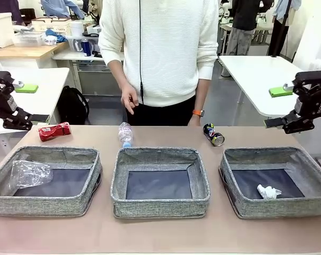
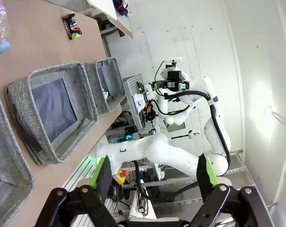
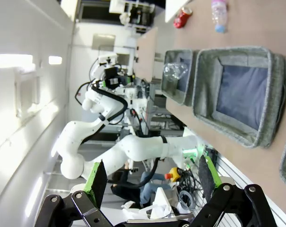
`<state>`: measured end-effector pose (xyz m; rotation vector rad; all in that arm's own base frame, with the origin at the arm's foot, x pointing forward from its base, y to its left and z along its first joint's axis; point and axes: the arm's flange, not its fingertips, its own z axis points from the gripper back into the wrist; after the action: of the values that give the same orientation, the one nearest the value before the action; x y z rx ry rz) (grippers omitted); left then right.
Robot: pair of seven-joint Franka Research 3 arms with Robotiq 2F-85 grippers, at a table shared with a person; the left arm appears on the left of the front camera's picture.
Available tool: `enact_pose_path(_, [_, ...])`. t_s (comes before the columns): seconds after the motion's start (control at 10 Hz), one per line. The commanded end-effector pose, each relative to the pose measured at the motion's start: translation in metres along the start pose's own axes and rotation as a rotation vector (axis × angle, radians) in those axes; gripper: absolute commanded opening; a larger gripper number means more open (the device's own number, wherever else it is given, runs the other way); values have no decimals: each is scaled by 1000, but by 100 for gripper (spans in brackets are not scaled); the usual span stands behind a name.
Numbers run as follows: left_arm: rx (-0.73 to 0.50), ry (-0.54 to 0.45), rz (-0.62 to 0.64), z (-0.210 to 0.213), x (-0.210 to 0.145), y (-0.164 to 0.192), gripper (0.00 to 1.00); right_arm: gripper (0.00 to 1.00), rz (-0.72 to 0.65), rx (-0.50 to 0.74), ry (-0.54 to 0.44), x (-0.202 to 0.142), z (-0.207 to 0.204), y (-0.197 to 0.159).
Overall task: Sort the waste into the appropriate baskets.
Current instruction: Pick up the waste item pointed out by the person.
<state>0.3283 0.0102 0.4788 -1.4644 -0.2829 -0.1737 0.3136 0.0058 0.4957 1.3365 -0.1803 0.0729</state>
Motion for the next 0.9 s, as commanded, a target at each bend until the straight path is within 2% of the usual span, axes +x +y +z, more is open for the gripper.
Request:
enact_pose_path(0.0, [3,5,-1,2,-2,-3,93,100,15,21,-7,1,0,3])
enact_pose_path(0.7, [0,0,0,0,0,0,93,100,15,21,-7,1,0,3])
enact_pose_path(0.8, [169,-51,26,-9,9,-15,93,100,15,21,-7,1,0,3])
